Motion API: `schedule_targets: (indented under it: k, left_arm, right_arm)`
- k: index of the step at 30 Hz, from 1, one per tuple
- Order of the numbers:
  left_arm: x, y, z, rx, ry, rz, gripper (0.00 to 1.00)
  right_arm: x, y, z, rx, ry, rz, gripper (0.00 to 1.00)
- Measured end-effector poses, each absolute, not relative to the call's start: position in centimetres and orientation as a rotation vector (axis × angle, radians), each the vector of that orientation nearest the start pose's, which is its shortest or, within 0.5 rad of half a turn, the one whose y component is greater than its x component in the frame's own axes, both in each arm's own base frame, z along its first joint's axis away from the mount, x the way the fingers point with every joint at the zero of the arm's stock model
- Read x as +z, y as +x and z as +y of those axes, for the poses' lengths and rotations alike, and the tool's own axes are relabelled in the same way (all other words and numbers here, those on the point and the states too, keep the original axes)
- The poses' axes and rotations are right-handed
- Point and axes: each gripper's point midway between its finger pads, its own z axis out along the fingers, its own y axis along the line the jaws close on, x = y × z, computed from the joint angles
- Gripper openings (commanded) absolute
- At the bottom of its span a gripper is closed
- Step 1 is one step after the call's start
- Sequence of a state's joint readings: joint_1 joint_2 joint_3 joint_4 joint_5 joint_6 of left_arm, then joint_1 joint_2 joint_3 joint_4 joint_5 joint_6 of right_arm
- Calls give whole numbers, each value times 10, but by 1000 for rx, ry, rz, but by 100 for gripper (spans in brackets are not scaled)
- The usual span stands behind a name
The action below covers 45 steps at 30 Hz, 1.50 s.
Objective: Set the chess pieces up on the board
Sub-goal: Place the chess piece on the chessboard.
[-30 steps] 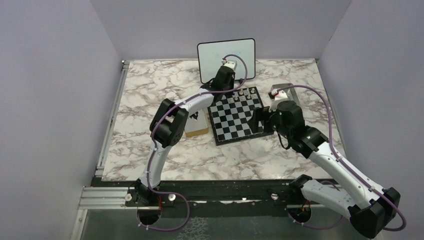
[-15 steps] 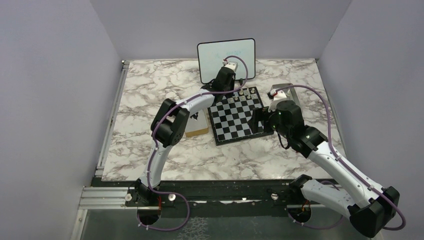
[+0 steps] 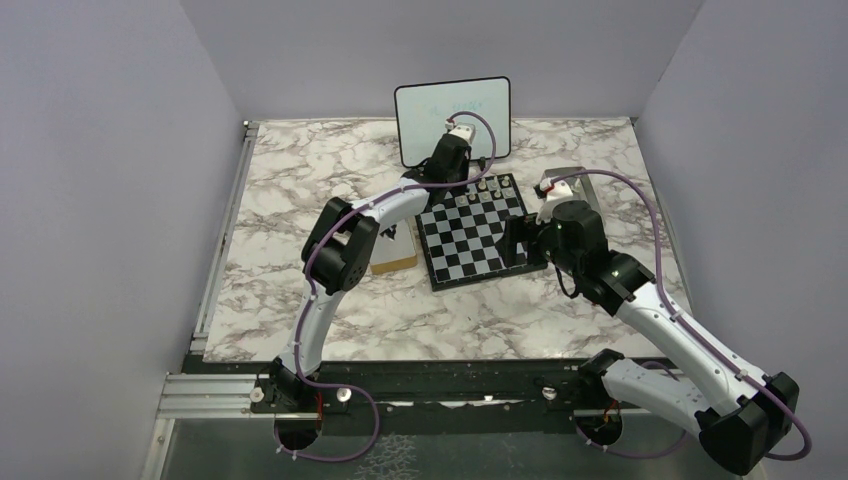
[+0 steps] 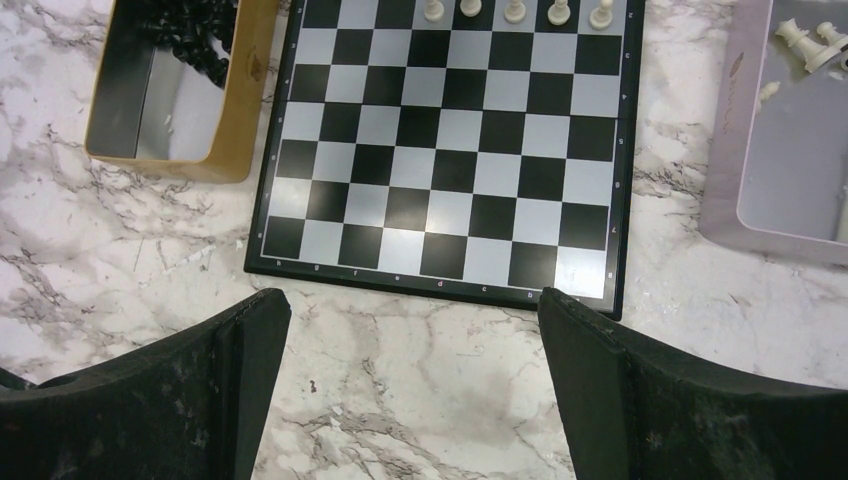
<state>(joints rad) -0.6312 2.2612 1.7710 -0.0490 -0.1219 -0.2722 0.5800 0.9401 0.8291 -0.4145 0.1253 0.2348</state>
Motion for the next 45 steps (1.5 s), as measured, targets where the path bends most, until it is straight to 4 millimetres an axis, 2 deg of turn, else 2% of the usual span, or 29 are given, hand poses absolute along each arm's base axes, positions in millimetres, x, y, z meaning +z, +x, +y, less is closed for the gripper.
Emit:
schedule_targets:
  k: [45]
  left_arm:
    - [86, 508, -361, -416, 270, 2154, 16]
  right_arm:
    - [199, 267, 158, 351, -282, 2089, 100]
